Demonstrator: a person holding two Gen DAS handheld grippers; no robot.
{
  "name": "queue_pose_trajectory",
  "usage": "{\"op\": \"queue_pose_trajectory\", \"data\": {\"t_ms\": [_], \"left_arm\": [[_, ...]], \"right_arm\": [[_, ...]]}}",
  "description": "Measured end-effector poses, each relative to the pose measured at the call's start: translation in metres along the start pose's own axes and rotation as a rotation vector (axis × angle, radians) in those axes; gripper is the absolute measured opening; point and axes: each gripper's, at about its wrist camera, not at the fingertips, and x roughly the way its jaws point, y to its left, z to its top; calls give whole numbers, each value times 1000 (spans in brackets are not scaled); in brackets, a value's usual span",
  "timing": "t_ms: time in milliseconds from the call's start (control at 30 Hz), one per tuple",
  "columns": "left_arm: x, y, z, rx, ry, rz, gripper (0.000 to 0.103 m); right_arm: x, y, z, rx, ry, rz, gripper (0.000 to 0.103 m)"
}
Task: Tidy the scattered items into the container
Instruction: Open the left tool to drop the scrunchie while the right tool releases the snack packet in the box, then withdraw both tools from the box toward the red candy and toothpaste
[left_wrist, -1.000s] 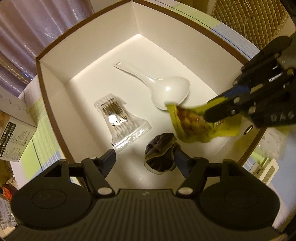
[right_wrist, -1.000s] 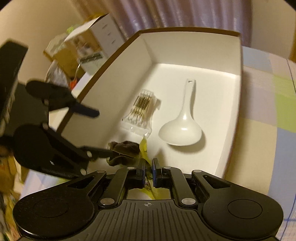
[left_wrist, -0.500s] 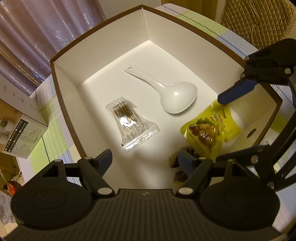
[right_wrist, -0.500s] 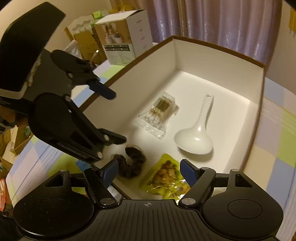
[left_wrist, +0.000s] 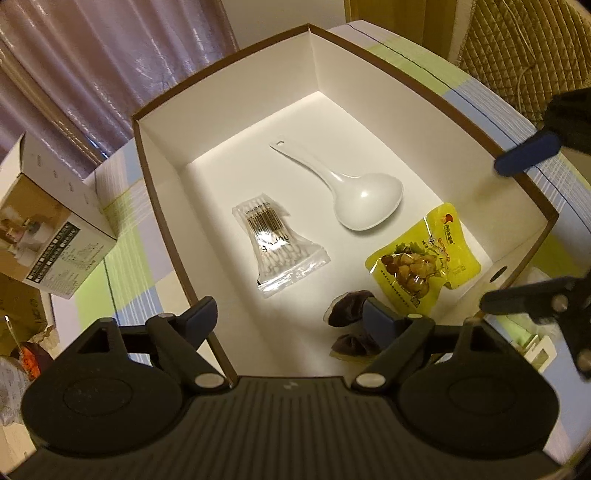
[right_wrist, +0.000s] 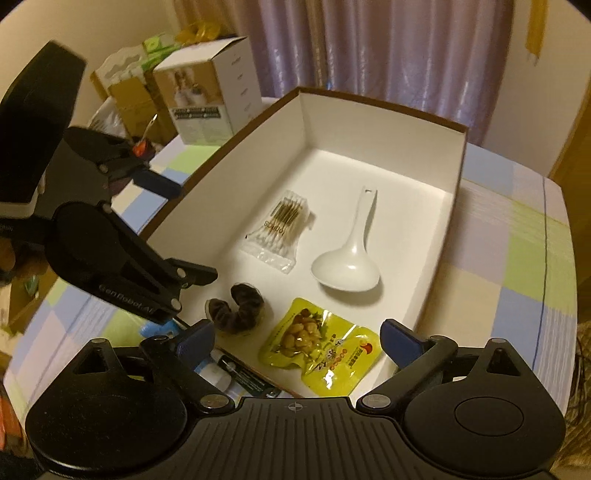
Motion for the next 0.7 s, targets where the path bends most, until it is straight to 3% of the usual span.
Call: {"op": "queue_pose_trajectory", "data": {"t_ms": [300,700], "left_arm": [[-32,-6,-5,-59,-56,56,95],[-78,-14,-21,-159,-138,95,100]], "right_arm": [[-21,-1,-13,94,-63,-30,101],[-49,-9,-41,247,-148,-12,101]]}}
